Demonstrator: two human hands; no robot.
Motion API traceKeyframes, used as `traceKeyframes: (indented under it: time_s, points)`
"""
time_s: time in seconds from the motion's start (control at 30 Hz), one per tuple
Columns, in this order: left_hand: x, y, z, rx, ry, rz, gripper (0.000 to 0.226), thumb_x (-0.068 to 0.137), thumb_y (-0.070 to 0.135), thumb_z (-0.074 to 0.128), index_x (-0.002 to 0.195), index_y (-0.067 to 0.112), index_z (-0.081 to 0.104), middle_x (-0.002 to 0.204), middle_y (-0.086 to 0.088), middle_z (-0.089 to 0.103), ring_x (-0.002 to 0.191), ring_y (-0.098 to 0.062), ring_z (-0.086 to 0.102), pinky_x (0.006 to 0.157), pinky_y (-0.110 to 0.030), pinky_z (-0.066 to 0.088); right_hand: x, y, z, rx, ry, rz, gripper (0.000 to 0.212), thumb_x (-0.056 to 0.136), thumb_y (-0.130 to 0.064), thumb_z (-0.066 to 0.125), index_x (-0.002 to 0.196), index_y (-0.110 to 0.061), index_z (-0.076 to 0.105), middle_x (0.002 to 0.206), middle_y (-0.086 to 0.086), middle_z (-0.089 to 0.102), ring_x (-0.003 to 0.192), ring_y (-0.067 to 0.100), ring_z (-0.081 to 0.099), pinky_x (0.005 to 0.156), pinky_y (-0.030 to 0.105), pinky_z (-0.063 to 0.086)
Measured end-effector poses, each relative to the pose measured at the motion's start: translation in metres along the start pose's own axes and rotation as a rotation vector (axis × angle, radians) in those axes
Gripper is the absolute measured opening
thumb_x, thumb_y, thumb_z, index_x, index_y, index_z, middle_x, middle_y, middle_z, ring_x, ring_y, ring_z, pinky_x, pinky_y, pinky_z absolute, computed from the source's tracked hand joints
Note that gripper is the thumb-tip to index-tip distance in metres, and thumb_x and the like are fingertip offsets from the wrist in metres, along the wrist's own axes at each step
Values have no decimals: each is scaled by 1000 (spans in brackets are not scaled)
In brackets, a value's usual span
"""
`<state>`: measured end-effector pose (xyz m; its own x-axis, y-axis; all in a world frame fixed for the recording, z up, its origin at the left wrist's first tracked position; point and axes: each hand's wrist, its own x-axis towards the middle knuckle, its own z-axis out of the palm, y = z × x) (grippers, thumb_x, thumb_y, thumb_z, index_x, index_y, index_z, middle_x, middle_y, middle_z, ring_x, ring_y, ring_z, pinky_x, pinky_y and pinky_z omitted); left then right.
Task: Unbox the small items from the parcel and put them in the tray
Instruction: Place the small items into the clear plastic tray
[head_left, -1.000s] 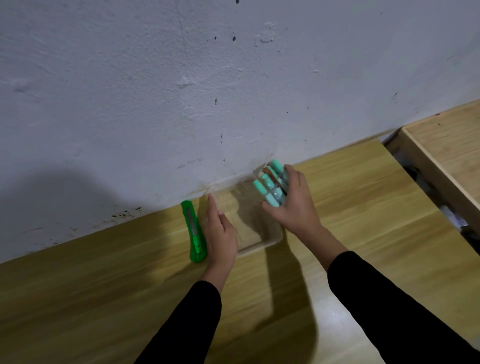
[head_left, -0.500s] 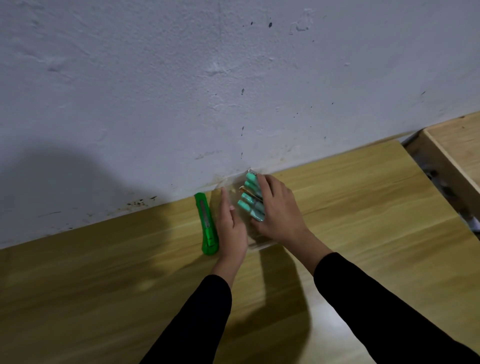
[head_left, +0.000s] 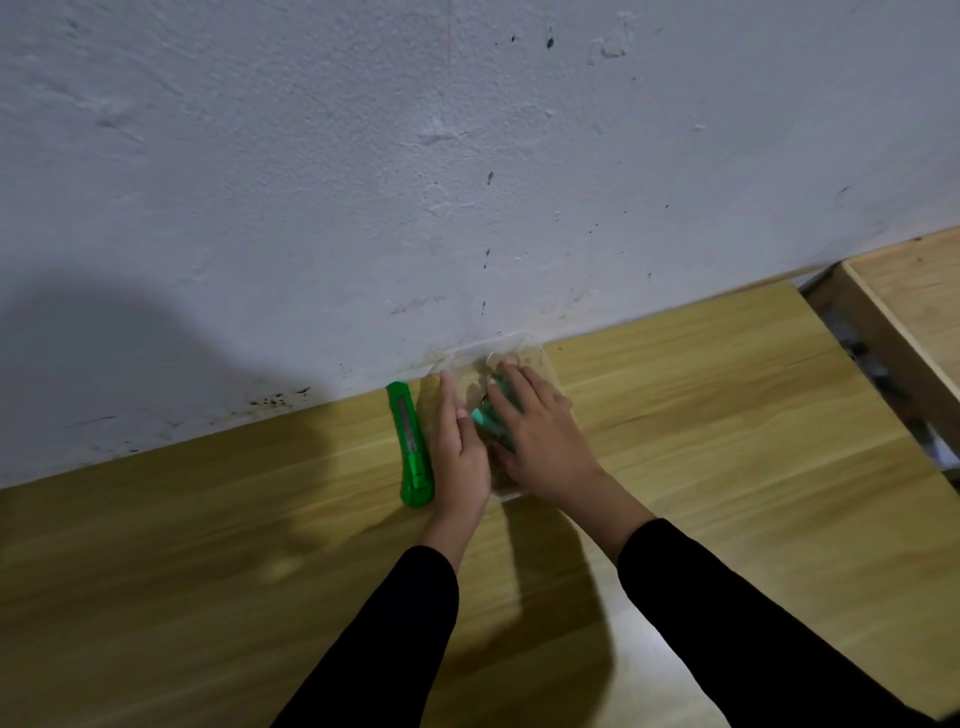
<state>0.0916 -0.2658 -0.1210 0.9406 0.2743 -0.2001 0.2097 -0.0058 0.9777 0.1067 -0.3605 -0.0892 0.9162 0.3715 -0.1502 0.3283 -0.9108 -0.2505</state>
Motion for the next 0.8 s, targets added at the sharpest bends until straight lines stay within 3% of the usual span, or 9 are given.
traceKeyframes:
  time_s: [0.27,0.47,0.67,0.8]
  points:
    - [1,0,-1,20,8,13,49,99,1,29,147,10,21,154,-2,19,131,2,15,90,12,17,-3,8,-8,17,-90,39,80,88,-40,49,146,-5,6,157,16,6,146,28,6,120,39,10]
    - [2,-4,-3,24,9,14,49,100,4,29,148,14,20,156,-2,17,133,2,13,92,12,16,-13,4,-9,44,-128,73,80,92,-40,43,145,0,0,157,20,-6,146,30,-5,118,34,-2]
    - [3,-7,-3,-43,-2,8,48,100,4,28,147,15,21,156,-1,16,133,3,14,94,10,18,-14,0,10,49,-31,100,82,83,-51,9,145,3,5,155,25,-1,145,36,-1,118,42,1]
    - [4,-7,-5,-9,-7,4,49,101,7,29,147,17,20,156,1,16,133,4,14,91,11,18,-9,3,12,45,-36,60,79,85,-49,8,144,4,2,154,26,-3,144,37,-3,118,42,1]
